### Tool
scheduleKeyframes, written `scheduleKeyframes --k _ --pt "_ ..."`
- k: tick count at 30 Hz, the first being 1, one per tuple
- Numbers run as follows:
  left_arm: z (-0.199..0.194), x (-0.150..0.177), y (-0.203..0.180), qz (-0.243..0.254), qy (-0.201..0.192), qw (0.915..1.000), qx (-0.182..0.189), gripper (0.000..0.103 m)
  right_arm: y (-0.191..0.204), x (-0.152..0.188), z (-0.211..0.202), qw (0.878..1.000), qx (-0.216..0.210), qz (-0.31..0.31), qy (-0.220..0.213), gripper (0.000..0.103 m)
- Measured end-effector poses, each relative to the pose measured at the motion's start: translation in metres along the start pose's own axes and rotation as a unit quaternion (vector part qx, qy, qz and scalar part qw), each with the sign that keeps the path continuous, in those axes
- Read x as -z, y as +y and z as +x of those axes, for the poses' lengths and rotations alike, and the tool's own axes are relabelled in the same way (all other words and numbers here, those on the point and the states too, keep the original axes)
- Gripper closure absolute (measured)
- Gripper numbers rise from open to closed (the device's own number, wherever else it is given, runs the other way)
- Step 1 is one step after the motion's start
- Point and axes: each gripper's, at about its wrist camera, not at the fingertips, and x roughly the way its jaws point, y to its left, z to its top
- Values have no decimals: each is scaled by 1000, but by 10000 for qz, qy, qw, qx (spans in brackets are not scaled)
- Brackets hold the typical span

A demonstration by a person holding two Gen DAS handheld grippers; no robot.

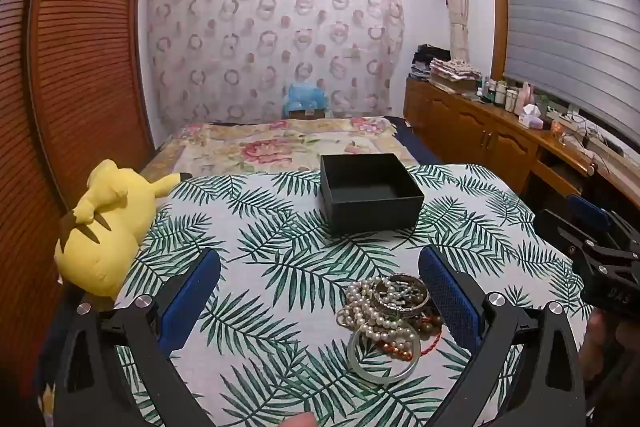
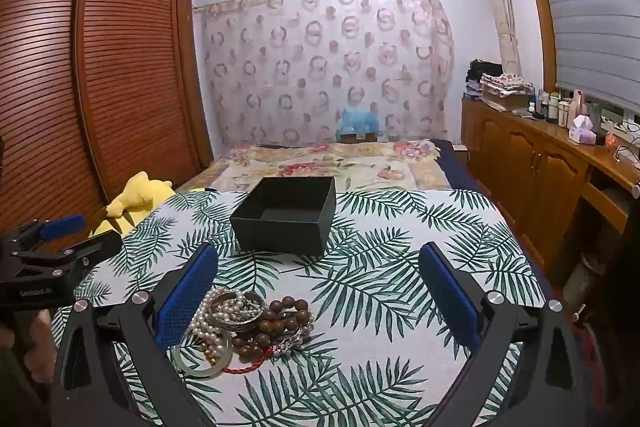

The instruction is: Organize jewelry

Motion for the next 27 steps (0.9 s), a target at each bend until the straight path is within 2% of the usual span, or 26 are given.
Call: scheduleKeyframes --k 27 --pt "0 0 0 31 -47 10000 -26 7 0 -2 -1 10000 2 -18 -33 3"
